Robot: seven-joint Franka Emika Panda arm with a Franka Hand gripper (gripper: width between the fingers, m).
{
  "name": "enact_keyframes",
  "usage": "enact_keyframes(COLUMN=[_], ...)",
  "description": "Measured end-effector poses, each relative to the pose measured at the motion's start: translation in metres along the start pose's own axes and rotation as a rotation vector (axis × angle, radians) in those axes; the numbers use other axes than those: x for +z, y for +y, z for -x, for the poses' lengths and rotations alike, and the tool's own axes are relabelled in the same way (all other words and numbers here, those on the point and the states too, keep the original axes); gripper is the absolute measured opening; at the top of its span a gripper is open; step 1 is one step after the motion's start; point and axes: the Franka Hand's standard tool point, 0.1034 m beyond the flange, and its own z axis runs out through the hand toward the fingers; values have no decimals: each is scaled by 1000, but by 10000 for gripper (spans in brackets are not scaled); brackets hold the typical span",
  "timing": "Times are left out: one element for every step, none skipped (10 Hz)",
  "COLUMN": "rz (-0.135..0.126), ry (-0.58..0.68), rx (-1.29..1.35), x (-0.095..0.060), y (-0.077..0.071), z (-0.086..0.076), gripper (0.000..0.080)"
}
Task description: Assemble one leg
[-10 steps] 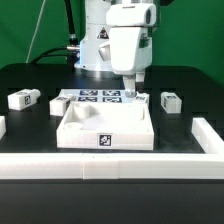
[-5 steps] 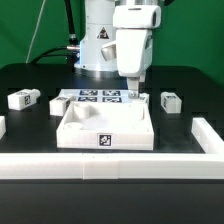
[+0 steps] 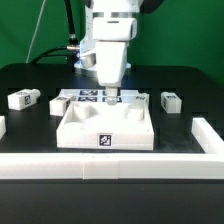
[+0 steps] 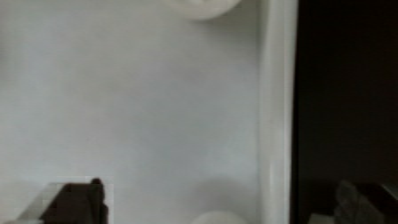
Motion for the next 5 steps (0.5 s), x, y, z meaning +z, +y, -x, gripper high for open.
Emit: enact_keyframes(rz=[-18, -31, -42, -45, -41], ry=[0, 2, 3, 5, 7], rx=[5, 6, 4, 2, 1], x=[9, 16, 22, 24, 24], y=[-6, -11, -14, -16, -16], z=[2, 2, 1, -1, -2], gripper=[650, 650, 650, 650, 650])
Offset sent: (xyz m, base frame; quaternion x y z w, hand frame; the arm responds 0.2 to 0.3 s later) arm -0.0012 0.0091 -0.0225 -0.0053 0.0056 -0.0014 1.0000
